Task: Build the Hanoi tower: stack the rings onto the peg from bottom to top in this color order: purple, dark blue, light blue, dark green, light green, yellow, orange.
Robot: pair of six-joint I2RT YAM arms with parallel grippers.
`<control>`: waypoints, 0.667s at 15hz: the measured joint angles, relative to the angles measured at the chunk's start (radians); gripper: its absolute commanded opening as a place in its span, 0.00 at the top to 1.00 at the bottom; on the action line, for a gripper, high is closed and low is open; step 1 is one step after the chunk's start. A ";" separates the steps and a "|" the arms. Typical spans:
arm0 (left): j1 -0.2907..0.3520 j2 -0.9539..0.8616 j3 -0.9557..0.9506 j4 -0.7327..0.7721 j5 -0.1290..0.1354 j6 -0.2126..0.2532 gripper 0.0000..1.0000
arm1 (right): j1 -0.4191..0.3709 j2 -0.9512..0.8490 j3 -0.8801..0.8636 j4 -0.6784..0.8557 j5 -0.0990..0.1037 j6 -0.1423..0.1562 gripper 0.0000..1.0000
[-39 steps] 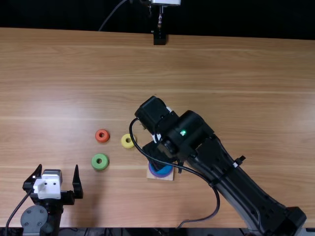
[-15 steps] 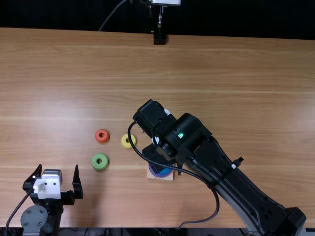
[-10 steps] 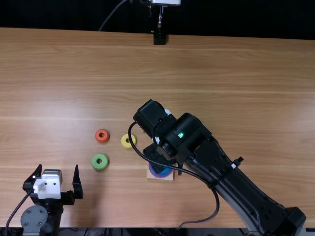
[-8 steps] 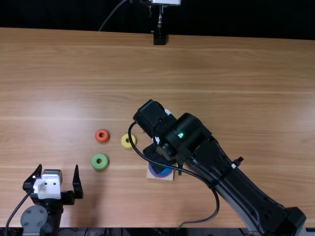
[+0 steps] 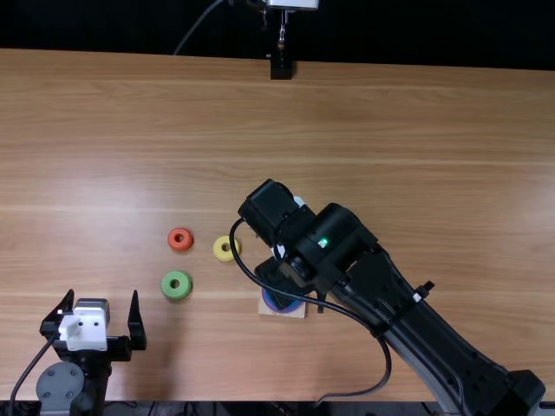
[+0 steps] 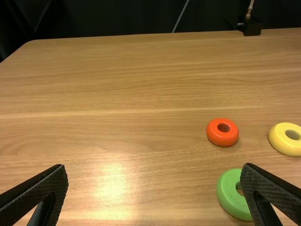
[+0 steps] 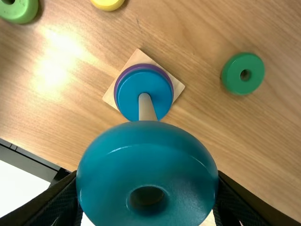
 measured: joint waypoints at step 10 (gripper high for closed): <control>0.000 0.000 0.000 0.000 0.000 0.000 0.00 | 0.000 0.002 0.000 0.033 0.000 0.000 1.00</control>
